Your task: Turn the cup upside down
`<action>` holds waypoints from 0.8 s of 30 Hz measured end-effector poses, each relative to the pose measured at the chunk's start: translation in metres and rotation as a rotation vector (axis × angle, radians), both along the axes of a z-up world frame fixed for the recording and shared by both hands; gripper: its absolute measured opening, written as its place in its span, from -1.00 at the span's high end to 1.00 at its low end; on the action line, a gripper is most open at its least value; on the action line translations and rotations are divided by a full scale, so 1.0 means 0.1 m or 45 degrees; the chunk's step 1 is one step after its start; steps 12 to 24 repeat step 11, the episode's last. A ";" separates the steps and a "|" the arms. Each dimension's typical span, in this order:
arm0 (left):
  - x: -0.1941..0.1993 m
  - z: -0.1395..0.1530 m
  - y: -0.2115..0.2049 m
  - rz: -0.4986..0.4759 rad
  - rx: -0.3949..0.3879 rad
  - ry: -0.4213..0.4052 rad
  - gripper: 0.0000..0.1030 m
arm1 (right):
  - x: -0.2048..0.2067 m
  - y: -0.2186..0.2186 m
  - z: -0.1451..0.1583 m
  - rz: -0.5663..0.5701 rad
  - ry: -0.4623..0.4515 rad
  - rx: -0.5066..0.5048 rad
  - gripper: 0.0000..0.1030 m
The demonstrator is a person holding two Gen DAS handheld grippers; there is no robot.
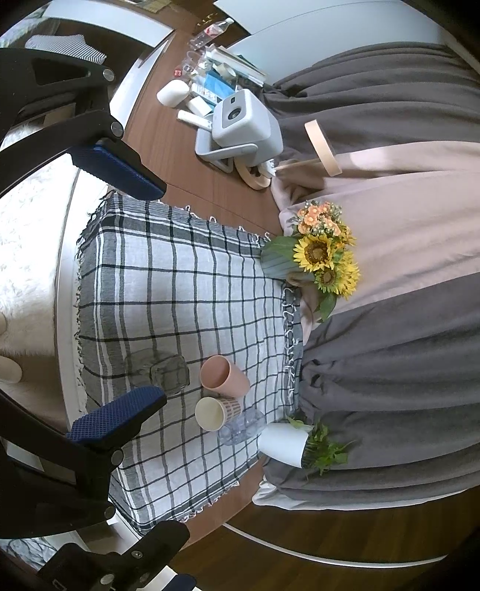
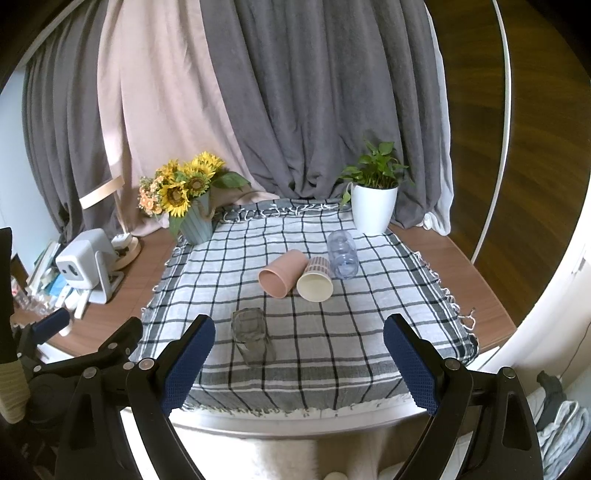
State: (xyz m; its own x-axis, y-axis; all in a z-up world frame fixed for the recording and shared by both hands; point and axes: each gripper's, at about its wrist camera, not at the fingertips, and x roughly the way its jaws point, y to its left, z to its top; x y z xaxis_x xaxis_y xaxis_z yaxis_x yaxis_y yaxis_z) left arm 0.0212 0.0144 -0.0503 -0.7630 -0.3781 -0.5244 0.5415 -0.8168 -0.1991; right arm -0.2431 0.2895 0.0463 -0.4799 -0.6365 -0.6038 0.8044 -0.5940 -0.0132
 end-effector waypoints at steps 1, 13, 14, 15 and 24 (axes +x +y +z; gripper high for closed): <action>0.00 0.00 0.00 -0.001 0.000 0.000 -0.99 | 0.00 0.00 0.00 0.000 0.001 0.001 -0.80; -0.03 0.02 -0.04 -0.007 -0.004 0.007 -0.99 | -0.01 -0.02 0.00 0.001 0.002 0.003 -0.80; -0.03 0.02 -0.04 -0.007 -0.004 0.007 -0.99 | -0.01 -0.02 0.00 0.001 0.002 0.003 -0.80; -0.03 0.02 -0.04 -0.007 -0.004 0.007 -0.99 | -0.01 -0.02 0.00 0.001 0.002 0.003 -0.80; -0.03 0.02 -0.04 -0.007 -0.004 0.007 -0.99 | -0.01 -0.02 0.00 0.001 0.002 0.003 -0.80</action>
